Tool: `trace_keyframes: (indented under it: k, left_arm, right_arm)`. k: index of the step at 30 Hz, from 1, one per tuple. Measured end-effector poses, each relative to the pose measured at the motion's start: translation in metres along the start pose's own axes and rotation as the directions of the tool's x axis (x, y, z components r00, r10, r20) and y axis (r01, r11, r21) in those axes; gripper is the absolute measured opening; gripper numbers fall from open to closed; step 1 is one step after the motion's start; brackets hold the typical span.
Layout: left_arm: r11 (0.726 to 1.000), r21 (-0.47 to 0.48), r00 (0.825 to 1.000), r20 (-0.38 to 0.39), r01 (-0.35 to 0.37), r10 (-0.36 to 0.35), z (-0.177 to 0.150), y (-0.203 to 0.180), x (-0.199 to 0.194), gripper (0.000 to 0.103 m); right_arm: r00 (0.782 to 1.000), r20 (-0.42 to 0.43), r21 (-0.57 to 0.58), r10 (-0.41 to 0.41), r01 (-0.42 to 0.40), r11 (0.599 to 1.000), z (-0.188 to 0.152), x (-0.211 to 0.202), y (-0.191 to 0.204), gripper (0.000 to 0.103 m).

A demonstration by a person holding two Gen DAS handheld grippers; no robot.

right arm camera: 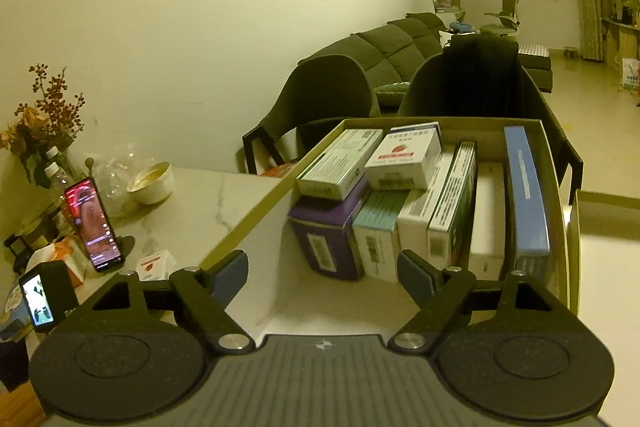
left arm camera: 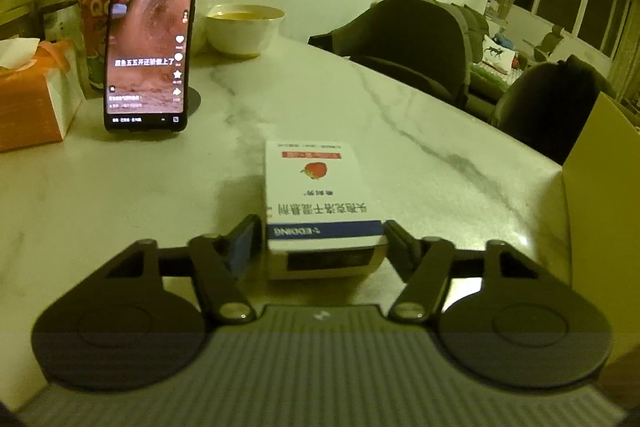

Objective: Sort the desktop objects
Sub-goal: 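Reach and grasp the white EDDING strawberry-label box with the left gripper, then lift the EDDING box with the left gripper toward the right tool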

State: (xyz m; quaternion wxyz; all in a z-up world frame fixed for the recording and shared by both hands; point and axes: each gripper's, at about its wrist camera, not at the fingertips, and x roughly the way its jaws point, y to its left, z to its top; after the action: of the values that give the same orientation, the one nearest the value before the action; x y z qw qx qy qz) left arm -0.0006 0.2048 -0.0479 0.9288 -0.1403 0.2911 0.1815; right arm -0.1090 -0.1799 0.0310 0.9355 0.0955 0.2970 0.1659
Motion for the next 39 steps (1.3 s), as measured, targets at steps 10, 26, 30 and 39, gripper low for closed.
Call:
trace_keyframes:
  k: [10, 26, 30, 39]
  left_arm:
    - [0.995, 0.017, 0.995, -0.022, 0.094, -0.094, -0.004, 0.011, -0.012, 0.062]
    - [0.956, 0.091, 0.958, -0.1, 0.278, -0.269, -0.021, 0.031, -0.04, 0.062]
    - [0.943, 0.161, 0.954, -0.112, 0.292, -0.277, -0.027, 0.029, -0.046, 0.063]
    - [0.924, 0.218, 0.949, -0.089, 0.314, -0.301, -0.035, 0.033, -0.051, 0.062]
  right_arm:
    - [1.0, 0.004, 0.029, 0.01, -0.01, 1.0, -0.02, -0.02, 0.011, 0.084]
    - [0.998, 0.058, 0.022, 0.002, -0.003, 1.0, -0.046, -0.047, 0.049, 0.087]
    - [0.998, 0.068, 0.024, 0.009, -0.011, 1.0, -0.051, -0.054, 0.056, 0.087]
    - [0.996, 0.078, 0.105, 0.044, -0.053, 0.993, -0.074, -0.064, 0.062, 0.091]
